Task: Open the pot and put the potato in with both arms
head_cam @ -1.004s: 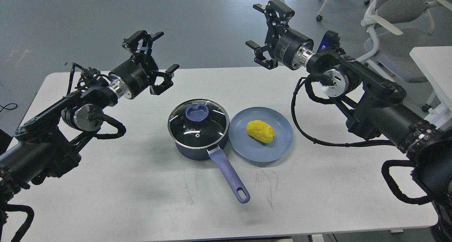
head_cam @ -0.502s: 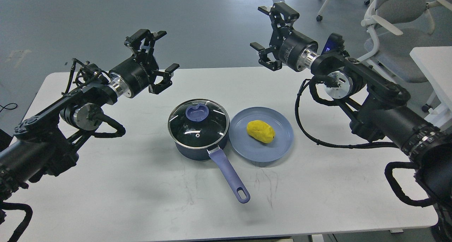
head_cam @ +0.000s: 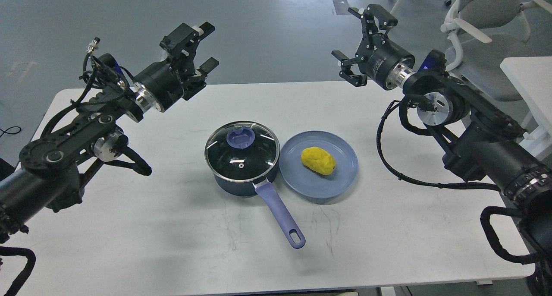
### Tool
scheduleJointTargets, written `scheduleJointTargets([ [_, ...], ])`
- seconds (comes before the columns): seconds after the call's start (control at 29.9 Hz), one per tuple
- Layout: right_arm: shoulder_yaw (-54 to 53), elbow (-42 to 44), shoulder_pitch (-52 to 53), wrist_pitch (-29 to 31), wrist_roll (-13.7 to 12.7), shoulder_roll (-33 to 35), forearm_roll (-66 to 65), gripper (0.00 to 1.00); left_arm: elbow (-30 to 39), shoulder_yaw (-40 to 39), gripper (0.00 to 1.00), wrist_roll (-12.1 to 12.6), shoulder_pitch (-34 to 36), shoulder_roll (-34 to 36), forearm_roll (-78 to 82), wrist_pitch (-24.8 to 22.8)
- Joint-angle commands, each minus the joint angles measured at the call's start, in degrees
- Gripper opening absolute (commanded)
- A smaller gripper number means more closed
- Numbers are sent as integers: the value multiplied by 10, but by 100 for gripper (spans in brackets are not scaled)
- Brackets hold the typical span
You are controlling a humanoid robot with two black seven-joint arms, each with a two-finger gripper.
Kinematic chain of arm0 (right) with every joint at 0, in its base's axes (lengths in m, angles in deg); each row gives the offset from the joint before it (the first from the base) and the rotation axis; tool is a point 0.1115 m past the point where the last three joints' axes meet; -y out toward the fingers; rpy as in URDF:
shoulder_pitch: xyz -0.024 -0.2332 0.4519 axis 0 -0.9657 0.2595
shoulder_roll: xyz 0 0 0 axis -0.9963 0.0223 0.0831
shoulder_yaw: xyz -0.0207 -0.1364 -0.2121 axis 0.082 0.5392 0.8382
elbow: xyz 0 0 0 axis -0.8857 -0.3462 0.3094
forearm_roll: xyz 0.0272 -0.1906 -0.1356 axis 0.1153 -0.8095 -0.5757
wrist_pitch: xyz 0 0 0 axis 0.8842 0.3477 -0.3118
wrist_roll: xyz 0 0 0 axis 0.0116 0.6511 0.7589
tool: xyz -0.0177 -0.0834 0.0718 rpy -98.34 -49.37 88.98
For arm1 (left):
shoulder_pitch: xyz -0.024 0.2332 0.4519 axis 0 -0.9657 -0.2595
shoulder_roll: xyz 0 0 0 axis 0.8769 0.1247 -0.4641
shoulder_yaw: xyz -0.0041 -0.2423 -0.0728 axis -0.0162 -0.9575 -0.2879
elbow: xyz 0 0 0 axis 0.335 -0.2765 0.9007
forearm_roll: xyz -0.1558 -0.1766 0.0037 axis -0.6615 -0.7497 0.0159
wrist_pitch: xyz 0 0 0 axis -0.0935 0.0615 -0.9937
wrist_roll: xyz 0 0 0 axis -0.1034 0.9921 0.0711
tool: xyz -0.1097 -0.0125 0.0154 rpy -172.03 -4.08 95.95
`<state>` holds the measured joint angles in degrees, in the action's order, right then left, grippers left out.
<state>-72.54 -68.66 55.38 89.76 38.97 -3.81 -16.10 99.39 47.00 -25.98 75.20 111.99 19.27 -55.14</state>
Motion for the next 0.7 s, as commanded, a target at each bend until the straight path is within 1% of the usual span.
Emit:
scheduleJointTargets([
  [0.0,-6,0,-14,-1,-1,0,0,100,-1,0,98,0,2,4,2,9],
  [0.1,-6,-1,-21,-1,-1,0,0,100,-1,1,98,1,2,11,-5,13],
  [0.23,-6,-3,-26,0,-1,2,0,100,2,-1,98,-6,-1,49,-19,15],
  [0.3,-6,-1,-26,0,-1,5,0,100,3,-1,98,-20,0,50,-13,18],
  [0.33,-6,-1,-27,0,0,11,-1,100,2,1,98,-38,1,50,-6,25],
  [0.37,-6,-1,-28,0,0,14,0,100,2,1,98,-47,1,51,2,32],
  [0.44,-8,-2,-36,0,2,21,0,100,6,1,98,-50,2,52,80,77],
  [0.47,-10,-2,-38,0,2,24,0,100,10,1,98,-50,2,52,106,88],
  [0.5,-17,-2,-40,0,2,29,0,100,32,0,98,-50,2,52,162,107],
  [0.54,-17,-2,-40,0,2,29,0,100,32,0,98,-50,2,52,163,107],
  [0.6,-30,-2,-47,0,2,41,0,100,82,1,98,-50,2,61,263,149],
  [0.67,-35,-2,-47,-1,2,49,0,100,115,5,98,-50,0,64,332,173],
])
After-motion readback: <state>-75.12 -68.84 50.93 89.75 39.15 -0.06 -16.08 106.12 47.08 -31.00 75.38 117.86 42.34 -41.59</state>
